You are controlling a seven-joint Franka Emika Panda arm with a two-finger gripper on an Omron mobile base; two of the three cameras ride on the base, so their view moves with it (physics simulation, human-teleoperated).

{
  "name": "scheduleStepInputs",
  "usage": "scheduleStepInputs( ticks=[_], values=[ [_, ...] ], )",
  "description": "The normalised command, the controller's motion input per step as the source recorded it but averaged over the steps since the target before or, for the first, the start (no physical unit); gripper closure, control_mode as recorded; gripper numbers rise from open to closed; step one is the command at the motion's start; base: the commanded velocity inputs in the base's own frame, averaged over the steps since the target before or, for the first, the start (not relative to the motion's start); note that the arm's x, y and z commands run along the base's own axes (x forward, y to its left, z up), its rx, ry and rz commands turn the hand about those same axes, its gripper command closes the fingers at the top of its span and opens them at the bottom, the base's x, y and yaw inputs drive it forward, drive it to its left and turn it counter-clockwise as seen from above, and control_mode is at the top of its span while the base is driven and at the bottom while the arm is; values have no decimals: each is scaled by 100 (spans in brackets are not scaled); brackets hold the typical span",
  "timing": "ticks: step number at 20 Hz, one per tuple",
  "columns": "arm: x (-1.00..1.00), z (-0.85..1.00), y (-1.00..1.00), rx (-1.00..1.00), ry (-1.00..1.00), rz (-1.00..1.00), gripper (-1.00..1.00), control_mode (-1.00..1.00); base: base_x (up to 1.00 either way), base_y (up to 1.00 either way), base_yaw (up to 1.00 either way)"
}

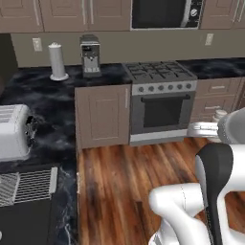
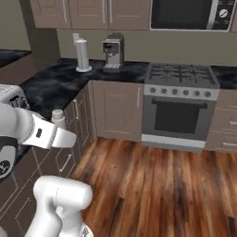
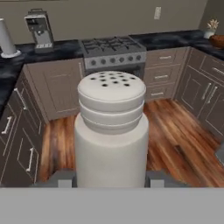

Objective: Retrieve the bottle and the shaker from the cabinet and place them next to the mixing bowl on the counter. Then add garlic from the fridge to the mixing bowl.

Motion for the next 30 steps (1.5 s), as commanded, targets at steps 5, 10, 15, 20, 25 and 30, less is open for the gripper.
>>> scheduleStepInputs(
  ticks=[5, 10, 15, 20, 25, 30],
  values=[
    [0, 0, 0, 0, 0, 0, 100, 100, 96, 0, -58],
    [0, 0, 0, 0, 0, 0, 100, 100, 81, 0, -60],
    [0, 0, 0, 0, 0, 0, 100, 100, 61, 0, -66],
    [0, 0, 0, 0, 0, 0, 100, 100, 70, 0, -64],
    [0, 0, 0, 0, 0, 0, 100, 100, 78, 39, -60],
    [0, 0, 0, 0, 0, 0, 100, 100, 83, 16, -60]
  ],
)
